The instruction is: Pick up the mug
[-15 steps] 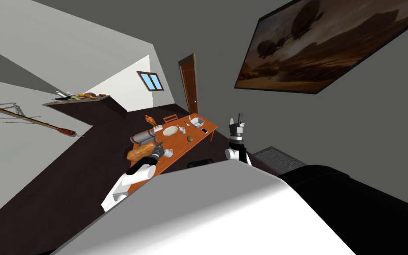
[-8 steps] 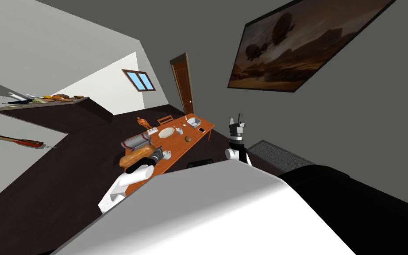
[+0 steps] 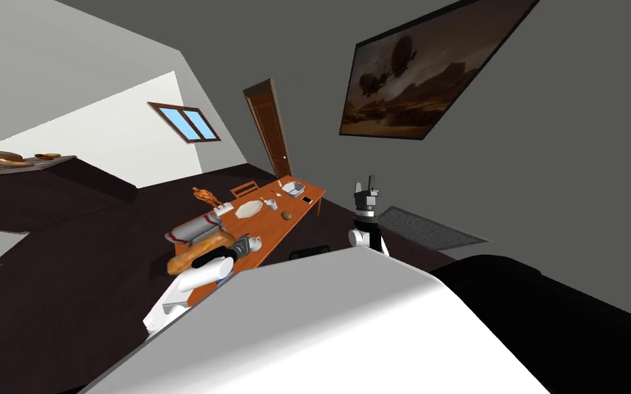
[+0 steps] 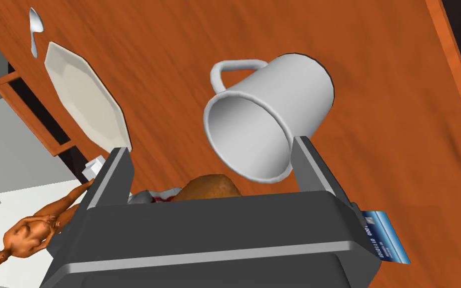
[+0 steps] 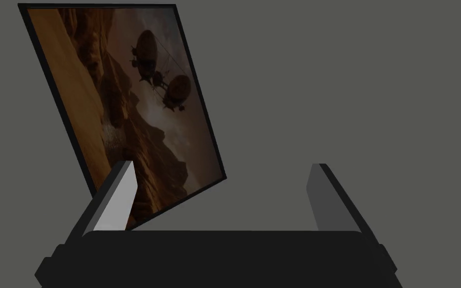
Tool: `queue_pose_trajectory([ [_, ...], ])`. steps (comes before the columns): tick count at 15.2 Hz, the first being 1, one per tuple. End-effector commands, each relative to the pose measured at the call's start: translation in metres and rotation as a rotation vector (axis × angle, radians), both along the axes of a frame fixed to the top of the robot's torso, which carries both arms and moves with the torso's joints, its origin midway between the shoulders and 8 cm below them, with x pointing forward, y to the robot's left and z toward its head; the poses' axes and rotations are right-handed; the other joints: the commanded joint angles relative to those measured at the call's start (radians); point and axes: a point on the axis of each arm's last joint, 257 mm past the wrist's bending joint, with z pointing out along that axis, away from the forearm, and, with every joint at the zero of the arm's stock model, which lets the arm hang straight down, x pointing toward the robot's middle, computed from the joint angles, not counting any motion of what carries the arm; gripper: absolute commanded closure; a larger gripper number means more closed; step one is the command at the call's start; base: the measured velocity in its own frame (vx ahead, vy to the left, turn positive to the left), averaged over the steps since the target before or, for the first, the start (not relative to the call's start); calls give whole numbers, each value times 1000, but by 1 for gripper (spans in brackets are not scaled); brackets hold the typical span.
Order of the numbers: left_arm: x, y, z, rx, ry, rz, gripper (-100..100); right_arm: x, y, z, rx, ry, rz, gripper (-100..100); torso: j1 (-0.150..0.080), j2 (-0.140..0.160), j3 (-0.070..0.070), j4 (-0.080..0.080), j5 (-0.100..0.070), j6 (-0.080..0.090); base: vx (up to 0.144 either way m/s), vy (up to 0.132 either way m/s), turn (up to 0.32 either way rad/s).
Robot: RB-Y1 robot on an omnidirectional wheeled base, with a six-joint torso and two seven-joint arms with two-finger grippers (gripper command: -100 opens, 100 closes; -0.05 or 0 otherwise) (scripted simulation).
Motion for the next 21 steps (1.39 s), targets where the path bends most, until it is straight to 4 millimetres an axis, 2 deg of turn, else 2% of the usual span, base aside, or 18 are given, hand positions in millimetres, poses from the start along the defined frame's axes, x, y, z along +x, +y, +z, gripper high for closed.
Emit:
queue_pose_trajectory([
  [1,-13,7,-8,-17,55,20,-100,0,0,0,0,0,0,0,0,0,0,0,0,0,-29,43,-218],
  [6,-33,11,-22,-37,142,39,-100,0,0,0,0,0,0,0,-1,-1,-1,0,0,1,-34,39,-191],
  [9,-54,20,-34,-66,227,71,-100,0,0,0,0,0,0,0,-1,-1,-1,0,0,1,-39,41,-242],
  [11,-60,19,-36,-70,251,73,-100,0,0,0,0,0,0,0,0,-1,-1,0,0,1,-35,48,-186],
  [12,-70,23,-41,-84,291,88,-100,0,0,0,0,0,0,0,0,-1,-1,0,0,0,-28,44,-200],
  [21,-116,30,-55,-141,466,142,-100,0,0,0,0,0,0,0,0,-2,-1,0,0,0,-35,48,-225],
])
